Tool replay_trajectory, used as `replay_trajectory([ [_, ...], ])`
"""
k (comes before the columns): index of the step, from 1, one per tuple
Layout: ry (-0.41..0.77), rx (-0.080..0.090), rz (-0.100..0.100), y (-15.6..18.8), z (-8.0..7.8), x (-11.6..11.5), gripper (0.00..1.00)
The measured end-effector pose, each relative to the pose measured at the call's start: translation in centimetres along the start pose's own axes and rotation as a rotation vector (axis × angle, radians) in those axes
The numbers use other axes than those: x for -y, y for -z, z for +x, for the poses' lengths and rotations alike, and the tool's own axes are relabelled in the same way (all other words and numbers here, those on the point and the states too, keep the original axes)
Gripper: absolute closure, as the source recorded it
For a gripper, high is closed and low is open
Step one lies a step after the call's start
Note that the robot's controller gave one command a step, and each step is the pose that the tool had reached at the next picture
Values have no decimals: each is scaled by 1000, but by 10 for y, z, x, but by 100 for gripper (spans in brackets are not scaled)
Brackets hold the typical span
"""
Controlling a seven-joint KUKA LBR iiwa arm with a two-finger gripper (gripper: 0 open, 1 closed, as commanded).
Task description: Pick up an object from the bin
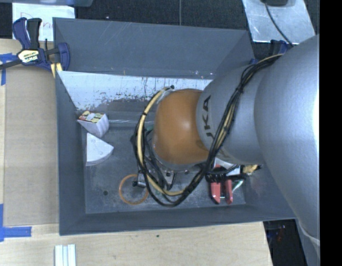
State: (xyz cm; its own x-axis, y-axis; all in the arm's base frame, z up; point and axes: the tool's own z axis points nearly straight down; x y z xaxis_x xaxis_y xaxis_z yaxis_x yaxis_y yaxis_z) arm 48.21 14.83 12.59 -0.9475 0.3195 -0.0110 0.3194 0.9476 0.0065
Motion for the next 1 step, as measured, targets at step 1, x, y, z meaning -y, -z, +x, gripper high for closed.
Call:
replay_trajectory([
  [1, 1, 0, 0, 28, -1, 0, 100],
])
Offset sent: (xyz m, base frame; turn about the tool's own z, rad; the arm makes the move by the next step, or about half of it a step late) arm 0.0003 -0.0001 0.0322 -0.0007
